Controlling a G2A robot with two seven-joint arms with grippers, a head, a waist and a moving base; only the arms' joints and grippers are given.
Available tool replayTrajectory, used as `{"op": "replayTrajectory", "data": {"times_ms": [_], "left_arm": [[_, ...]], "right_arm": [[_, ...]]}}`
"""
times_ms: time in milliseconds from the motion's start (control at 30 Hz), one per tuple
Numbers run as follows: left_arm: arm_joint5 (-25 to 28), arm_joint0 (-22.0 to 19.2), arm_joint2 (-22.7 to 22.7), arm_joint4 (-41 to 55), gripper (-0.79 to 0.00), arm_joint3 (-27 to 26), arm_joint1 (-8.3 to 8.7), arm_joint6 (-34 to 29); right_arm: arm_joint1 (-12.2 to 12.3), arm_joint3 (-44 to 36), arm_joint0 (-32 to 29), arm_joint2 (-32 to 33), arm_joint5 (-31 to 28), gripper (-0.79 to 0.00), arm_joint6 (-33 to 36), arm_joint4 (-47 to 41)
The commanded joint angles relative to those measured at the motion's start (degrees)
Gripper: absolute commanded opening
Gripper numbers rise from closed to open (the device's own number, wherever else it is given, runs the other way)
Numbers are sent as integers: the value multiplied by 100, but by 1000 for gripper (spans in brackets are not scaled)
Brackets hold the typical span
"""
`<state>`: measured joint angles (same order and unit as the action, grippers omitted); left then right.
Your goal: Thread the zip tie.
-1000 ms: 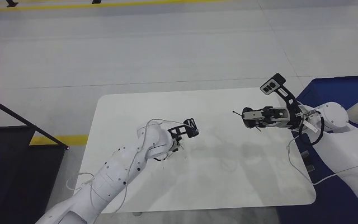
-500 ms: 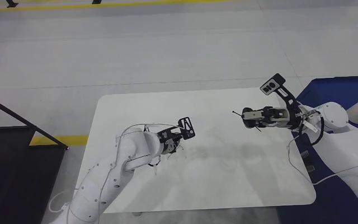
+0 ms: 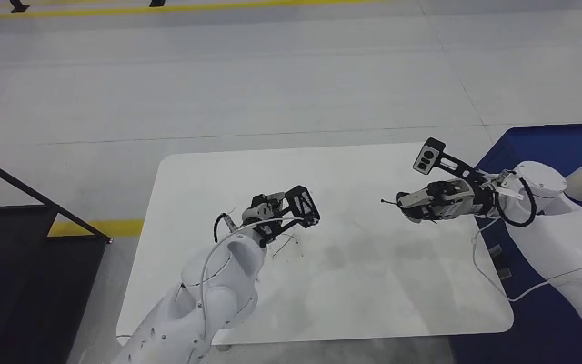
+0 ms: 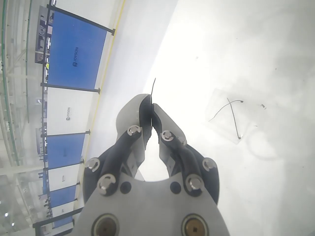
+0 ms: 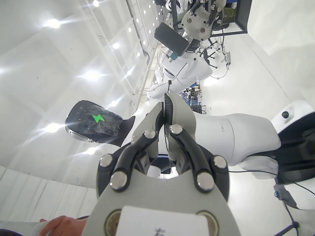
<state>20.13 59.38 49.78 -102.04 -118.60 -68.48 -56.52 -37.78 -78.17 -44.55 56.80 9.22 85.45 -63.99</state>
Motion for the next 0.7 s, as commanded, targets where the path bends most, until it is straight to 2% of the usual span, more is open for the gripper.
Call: {"op": "replayTrajectory", "data": {"times_ms": [0, 100, 167, 233, 300, 533, 600, 667], "left_arm": [[124, 16, -107, -457, -785, -79, 11, 123], [229, 157, -482, -1402, -785, -304, 16, 331], [364, 209, -597, -1806, -785, -496, 21, 424], [457, 255, -866, -2672, -785, -663, 31, 479], [317, 348, -1190, -3453, -785, -704, 20, 570], [230, 371, -1269, -3664, -785, -683, 11, 596], [295, 360, -1378, -4211, -785, -629, 23, 751], [351, 414, -1676, -4912, -785, -649, 28, 1022]], "right_arm": [[-4, -48, -22, -7, -22, -785, -83, 56], [0, -115, -89, 60, -153, -785, -429, 375], [9, -116, -119, 101, -17, -785, -366, 437], [23, -94, -129, 135, 93, -785, -308, 620], [27, -171, -140, 128, 159, -785, -185, 794], [26, -181, -139, 142, 144, -785, -141, 803], [25, -356, -215, 107, 76, -785, -299, 1087], [32, -474, -299, 116, 16, -785, -447, 1307]]}}
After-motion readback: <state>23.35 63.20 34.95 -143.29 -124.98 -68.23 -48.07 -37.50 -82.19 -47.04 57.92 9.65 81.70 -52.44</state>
